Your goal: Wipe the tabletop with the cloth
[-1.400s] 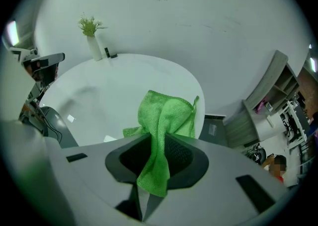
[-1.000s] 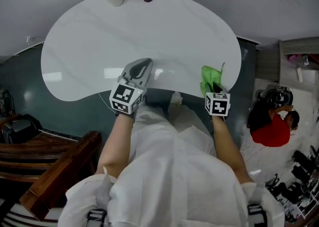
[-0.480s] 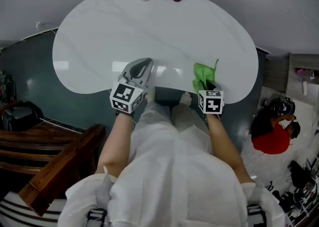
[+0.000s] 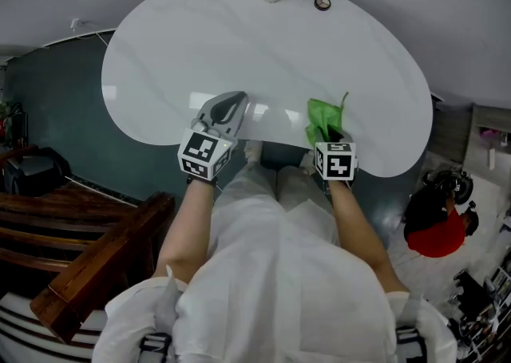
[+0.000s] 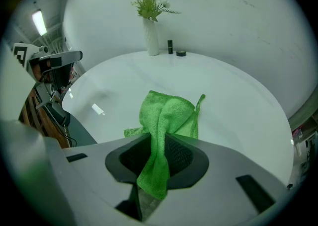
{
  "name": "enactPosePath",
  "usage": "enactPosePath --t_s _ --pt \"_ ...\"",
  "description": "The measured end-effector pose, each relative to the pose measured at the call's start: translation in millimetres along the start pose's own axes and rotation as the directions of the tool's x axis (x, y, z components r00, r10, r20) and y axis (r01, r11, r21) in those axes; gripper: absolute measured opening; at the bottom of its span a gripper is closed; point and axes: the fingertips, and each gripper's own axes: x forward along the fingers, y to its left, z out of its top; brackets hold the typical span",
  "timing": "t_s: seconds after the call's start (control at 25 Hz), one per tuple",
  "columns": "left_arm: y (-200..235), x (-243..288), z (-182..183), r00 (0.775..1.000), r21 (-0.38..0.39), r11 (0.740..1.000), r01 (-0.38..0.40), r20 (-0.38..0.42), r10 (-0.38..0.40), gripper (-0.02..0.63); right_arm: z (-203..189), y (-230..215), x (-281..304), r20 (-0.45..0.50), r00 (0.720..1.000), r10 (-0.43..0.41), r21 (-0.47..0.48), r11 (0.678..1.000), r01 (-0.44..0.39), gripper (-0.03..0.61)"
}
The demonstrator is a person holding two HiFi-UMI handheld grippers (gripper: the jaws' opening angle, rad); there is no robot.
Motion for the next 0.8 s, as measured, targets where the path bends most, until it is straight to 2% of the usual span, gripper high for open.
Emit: enactPosePath --t_s 0.28,0.52,0.8 --pt "44.4 -28.7 -5.9 1.000 -0.009 1.000 -0.018 0.005 0.018 0.018 27.0 65.6 20.1 -0.012 0.998 0.055 -0.093 0.994 -0.056 0.081" --pt "84.0 -49.4 -2.9 0.999 0.000 0.999 -0.033 0.027 0.033 0.018 49.2 120.1 37.6 -0.023 0.994 0.102 -0.203 0.973 -0.105 0.081" --pt "118.9 -74.5 -9.1 0.998 0.003 0.999 -0.043 0.035 0.043 0.018 66.5 168.5 50.4 -0.031 0.988 0.149 -0.275 0.949 -0.152 0.081"
